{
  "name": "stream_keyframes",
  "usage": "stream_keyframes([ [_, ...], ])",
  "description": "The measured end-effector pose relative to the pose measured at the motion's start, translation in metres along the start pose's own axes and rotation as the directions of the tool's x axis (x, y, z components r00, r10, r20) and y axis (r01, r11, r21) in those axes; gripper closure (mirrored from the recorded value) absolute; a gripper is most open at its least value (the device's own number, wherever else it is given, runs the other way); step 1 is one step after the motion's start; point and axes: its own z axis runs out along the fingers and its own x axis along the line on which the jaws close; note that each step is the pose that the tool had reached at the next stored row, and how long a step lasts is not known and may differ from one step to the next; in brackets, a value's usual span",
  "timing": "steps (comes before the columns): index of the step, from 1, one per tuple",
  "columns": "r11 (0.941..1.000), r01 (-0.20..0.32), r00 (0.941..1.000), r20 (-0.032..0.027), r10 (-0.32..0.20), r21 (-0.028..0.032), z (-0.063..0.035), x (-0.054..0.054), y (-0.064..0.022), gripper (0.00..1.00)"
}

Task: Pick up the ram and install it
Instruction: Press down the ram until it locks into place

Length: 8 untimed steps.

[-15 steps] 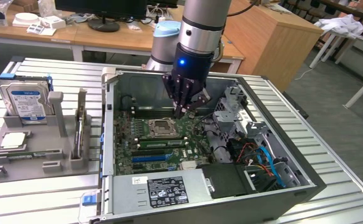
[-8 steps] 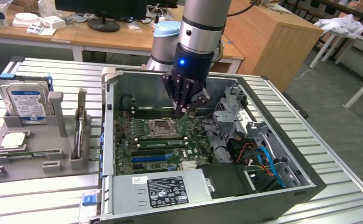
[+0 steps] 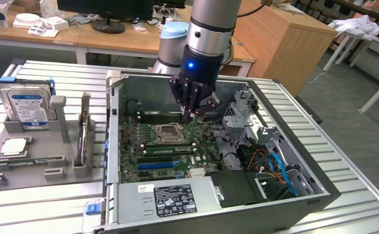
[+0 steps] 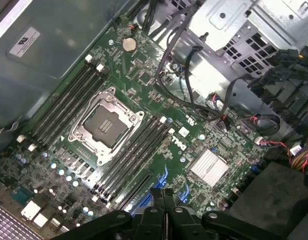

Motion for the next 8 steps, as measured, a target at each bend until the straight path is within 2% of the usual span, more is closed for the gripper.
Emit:
stream_keyframes([
  [4, 0.9988, 0.049, 0.9988, 0.0008, -0.049, -0.0011, 0.0002, 0.0, -0.0001, 0.89],
  [8, 0.9929, 0.119, 0.9929, 0.0026, -0.119, -0.0021, 0.0006, 0.0, -0.0001, 0.89],
])
